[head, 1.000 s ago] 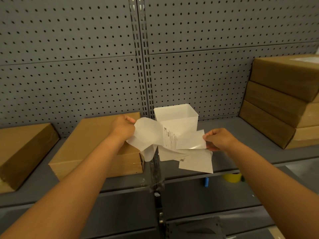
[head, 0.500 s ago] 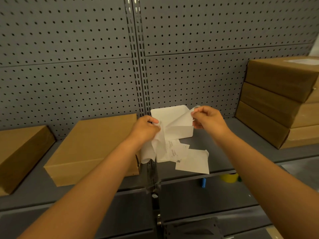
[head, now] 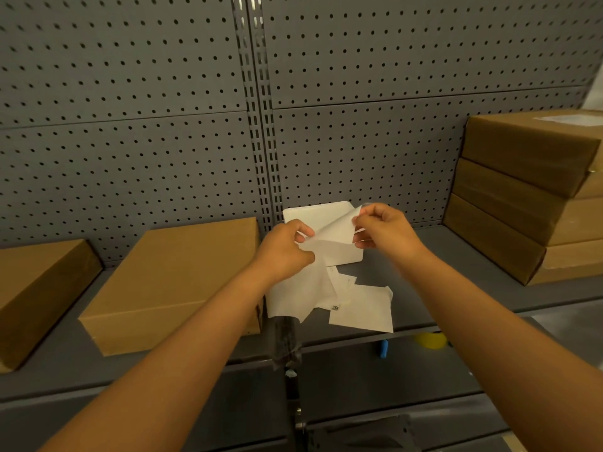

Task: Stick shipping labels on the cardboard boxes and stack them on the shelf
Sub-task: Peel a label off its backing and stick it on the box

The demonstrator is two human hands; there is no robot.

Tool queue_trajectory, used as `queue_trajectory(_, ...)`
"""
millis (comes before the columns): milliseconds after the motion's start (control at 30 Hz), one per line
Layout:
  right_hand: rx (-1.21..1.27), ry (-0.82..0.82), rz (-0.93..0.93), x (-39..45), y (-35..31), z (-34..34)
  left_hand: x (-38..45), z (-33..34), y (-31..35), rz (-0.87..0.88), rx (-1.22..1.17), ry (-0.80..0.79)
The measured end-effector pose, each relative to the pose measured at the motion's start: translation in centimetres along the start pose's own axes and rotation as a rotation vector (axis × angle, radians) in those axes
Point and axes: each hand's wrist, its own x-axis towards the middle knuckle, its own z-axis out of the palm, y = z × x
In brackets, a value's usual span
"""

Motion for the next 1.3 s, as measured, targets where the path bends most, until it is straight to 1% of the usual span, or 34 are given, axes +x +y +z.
queue_trajectory(100,0.048,-0.035,-0.003,0.0,-0.6,1.2,-0.5,-0.6,-0.3,0.049,0.069,0.096)
queue_trajectory(200,0.098,-0.112,-0.026,-0.2,-1.3,2.4,-0.9,-1.6,-0.7,0.056,0.054,0.160)
queue_trajectory(267,0.093,-0.153,-0.053,-0.3,-1.5,3.2,-1.1,-2.4,-1.2,0.046,0.016,0.165)
queue_trajectory(433,-0.041,-0.214,-0.095,-0.3,-1.3,5.4,-1.9,-5.0,-2.2,-0.014,-0.042,0.148)
queue_trajectory(533,-0.114,-0.212,-0.102,-0.5,-0.8,6.9,-2.3,-6.5,-2.7,-0.064,-0.103,0.145)
queue_trajectory(667,-0.096,-0.161,-0.054,-0.7,-0.9,8.8,-3.0,-8.5,-3.9,-0.131,-0.129,0.154)
queue_trajectory(800,-0.186,-0.115,-0.079,-0.4,-1.0,10.6,-3.8,-10.9,-5.4,-0.197,-0.224,0.090)
queue_trajectory(1067,-0.176,-0.172,-0.081,-0.8,-2.3,14.8,-4.9,-14.7,-8.0,-0.234,-0.226,0.047)
queue_trajectory(1200,-0.140,-0.187,-0.076,-1.2,-2.8,16.5,-4.9,-16.2,-9.5,-0.294,-0.279,0.100)
queue_trajectory(1300,-0.147,-0.184,-0.089,-1.5,-3.3,17.8,-5.0,-17.1,-9.9,-0.343,-0.328,0.097)
